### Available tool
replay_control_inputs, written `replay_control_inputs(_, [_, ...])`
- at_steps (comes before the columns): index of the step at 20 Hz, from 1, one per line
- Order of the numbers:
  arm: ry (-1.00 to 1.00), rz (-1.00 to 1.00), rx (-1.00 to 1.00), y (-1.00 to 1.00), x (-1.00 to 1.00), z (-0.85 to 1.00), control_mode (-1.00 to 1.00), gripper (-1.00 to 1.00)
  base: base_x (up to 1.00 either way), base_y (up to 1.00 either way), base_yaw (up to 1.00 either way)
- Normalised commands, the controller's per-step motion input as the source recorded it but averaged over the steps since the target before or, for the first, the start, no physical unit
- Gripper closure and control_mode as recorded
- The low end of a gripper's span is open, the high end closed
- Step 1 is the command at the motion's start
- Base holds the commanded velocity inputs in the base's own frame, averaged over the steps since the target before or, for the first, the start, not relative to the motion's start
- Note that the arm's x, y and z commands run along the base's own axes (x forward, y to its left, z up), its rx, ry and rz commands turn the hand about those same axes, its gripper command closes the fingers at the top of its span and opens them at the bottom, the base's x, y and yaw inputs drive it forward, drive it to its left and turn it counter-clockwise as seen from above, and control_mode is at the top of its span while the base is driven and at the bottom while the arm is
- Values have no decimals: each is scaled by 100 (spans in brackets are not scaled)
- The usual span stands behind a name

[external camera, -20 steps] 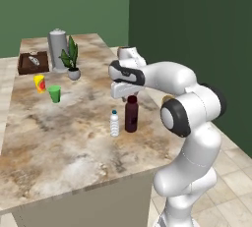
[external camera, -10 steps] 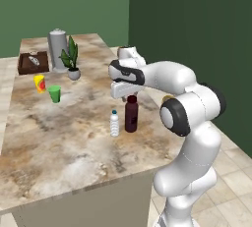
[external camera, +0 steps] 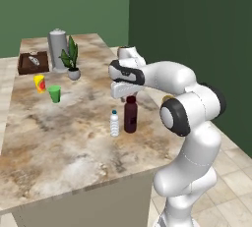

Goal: Place the drinks on the dining counter in a tight cluster.

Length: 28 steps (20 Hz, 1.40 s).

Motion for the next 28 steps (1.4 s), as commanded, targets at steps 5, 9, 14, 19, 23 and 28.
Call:
replay_control_inputs(5, [0, 0, 0, 0, 0, 0, -100, -100, 0, 0, 0])
replay_control_inputs(9, [0, 0, 0, 0, 0, 0, -100, -100, 0, 0, 0])
replay_control_inputs(14, [-5, -3, 0, 0, -1, 1, -100, -100, 0, 0, 0])
replay_control_inputs(19, [-9, -13, 1, 0, -7, 37, -100, -100, 0, 0, 0])
replay_control_inputs(23, [-1, -12, 9, -14, -45, 39, -100, -100, 0, 0, 0])
replay_control_inputs(28, [-2, -10, 10, -26, -84, 30, -100, -100, 0, 0, 0])
